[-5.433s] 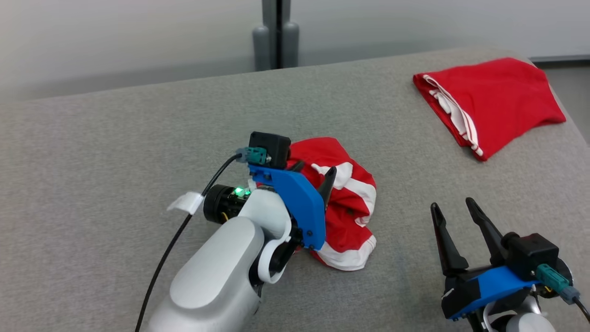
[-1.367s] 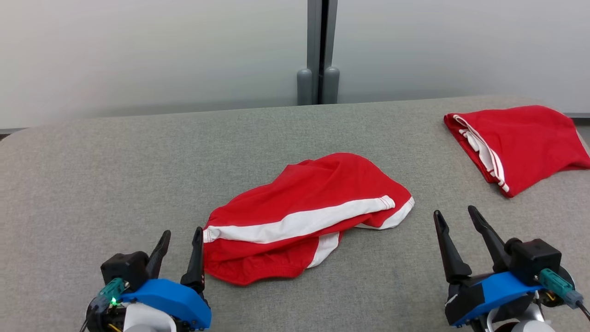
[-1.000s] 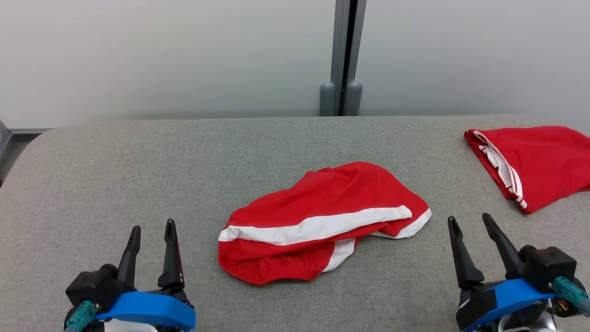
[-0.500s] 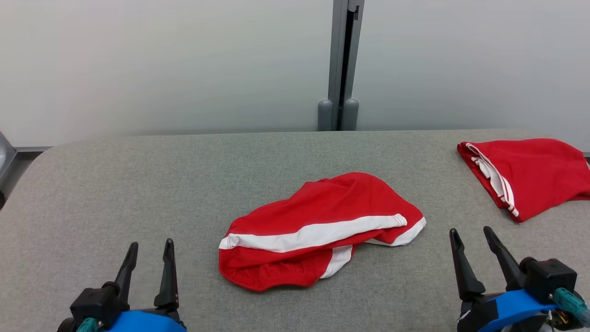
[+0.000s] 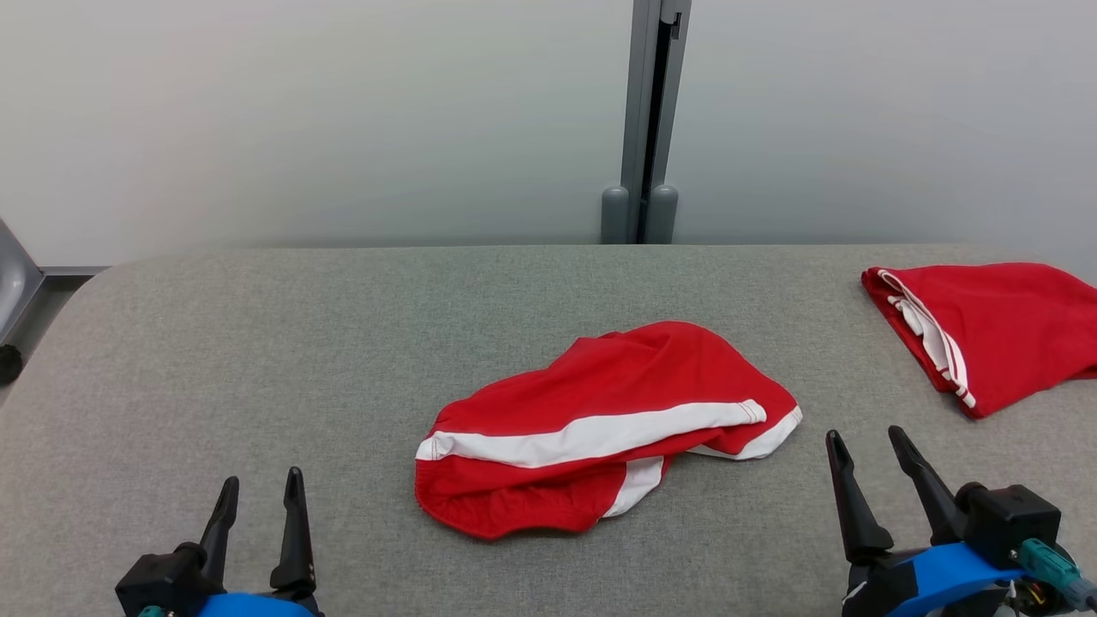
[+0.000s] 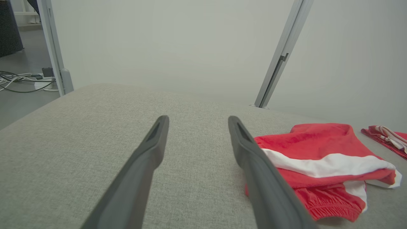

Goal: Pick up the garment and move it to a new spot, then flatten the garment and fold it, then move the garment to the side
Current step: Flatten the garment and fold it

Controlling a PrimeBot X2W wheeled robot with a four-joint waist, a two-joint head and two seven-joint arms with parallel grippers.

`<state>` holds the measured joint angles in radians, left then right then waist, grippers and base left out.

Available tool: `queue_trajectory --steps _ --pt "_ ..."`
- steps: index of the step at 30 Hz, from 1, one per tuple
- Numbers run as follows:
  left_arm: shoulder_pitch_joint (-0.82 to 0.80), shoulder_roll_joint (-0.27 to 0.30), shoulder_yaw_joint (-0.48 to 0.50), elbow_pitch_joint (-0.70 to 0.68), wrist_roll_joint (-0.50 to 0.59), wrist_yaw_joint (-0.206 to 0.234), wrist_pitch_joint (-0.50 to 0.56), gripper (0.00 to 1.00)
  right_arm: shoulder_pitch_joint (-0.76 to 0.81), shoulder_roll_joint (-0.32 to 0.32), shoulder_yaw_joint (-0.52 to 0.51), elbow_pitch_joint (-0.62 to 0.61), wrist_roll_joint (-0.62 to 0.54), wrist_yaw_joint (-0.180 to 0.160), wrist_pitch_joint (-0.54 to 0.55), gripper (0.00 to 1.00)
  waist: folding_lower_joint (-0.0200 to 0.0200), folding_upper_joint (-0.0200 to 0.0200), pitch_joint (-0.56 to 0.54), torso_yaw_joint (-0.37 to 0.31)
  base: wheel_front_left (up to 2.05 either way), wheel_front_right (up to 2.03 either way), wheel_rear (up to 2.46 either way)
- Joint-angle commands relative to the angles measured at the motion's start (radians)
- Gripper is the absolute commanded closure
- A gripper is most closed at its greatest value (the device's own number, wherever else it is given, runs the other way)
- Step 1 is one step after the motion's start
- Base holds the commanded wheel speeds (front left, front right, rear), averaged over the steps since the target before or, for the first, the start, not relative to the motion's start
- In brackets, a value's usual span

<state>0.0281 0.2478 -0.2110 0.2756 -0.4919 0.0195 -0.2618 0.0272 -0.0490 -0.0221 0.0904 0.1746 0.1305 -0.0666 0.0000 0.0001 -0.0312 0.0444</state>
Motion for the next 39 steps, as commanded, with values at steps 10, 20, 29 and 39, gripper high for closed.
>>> queue_trajectory --steps 10,20,29,39 --pt "-0.021 0.003 -0.017 0.020 0.025 -0.006 -0.003 0.00 -0.016 -0.003 0.008 0.000 -0.002 0.000 0.005 0.00 0.0000 -0.0001 0.009 -0.006 0.00 0.00 0.00" --pt "-0.077 -0.006 -0.049 0.031 -0.001 -0.012 0.101 0.00 -0.048 -0.003 0.013 -0.001 0.014 0.000 0.035 0.00 0.0000 -0.0001 0.021 -0.002 0.00 0.00 0.00" --pt "-0.283 -0.061 -0.115 0.160 -0.060 -0.025 0.404 0.00 -0.215 -0.003 0.016 0.090 0.061 0.000 0.294 0.00 0.0000 -0.0001 0.092 -0.011 0.00 0.00 0.00" --pt "-0.415 -0.098 -0.141 0.335 -0.068 -0.028 0.473 0.00 -0.369 -0.003 0.068 0.192 0.084 0.000 0.409 0.00 0.0000 -0.0001 0.173 -0.035 0.00 0.00 0.00"
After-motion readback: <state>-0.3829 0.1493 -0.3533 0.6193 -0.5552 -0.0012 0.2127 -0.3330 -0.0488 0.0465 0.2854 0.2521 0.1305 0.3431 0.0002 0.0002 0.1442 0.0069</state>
